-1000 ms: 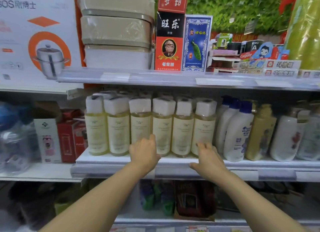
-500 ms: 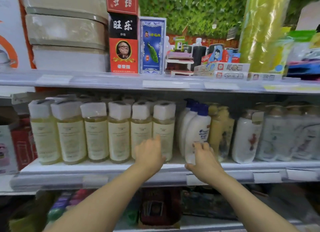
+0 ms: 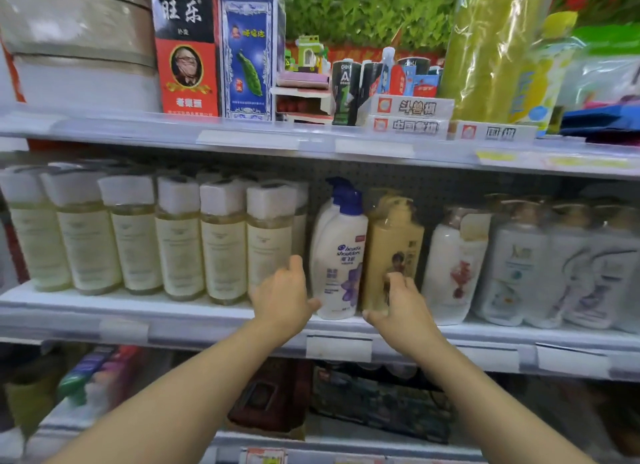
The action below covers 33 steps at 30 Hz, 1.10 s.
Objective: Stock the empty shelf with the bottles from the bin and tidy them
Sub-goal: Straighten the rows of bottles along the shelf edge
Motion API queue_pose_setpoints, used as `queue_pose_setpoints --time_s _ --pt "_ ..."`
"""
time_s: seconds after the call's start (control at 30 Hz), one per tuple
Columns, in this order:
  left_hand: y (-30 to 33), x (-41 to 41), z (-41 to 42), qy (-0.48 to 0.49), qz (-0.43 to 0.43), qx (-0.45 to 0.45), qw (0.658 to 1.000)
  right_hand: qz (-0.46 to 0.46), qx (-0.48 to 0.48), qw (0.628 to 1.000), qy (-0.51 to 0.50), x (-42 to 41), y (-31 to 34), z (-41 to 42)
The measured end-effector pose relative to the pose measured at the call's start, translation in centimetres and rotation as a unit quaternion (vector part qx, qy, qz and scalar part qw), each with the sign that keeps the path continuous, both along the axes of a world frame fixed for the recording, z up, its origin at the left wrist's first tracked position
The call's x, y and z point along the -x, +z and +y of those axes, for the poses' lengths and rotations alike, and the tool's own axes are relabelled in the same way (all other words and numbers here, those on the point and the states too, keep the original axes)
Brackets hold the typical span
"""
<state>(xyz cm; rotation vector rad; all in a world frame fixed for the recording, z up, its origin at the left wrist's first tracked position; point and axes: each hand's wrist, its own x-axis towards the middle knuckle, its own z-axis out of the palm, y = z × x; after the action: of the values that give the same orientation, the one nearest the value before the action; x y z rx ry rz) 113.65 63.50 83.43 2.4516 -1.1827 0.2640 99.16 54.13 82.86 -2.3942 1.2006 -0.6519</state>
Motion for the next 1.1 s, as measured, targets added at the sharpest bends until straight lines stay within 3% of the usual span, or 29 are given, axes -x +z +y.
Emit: queue_pose_setpoints --time_s 0.2,0.53,1.1 --pt "0.5 -0.1 -1.3 0.006 0.016 0.017 1.000 -0.026 -0.062 0.997 0.041 -2.0 -0.4 -0.5" --pt "1.0 -1.6 -3.3 -0.050 0.031 0.013 0.998 -0.012 -0.095 0.995 0.001 -5.2 -0.8 -0.7" --pt "-0.7 -2.2 -3.8 -0.063 0.091 0.062 0.992 -0.073 -0.253 0.959 0.099 -6.5 -2.3 -3.9"
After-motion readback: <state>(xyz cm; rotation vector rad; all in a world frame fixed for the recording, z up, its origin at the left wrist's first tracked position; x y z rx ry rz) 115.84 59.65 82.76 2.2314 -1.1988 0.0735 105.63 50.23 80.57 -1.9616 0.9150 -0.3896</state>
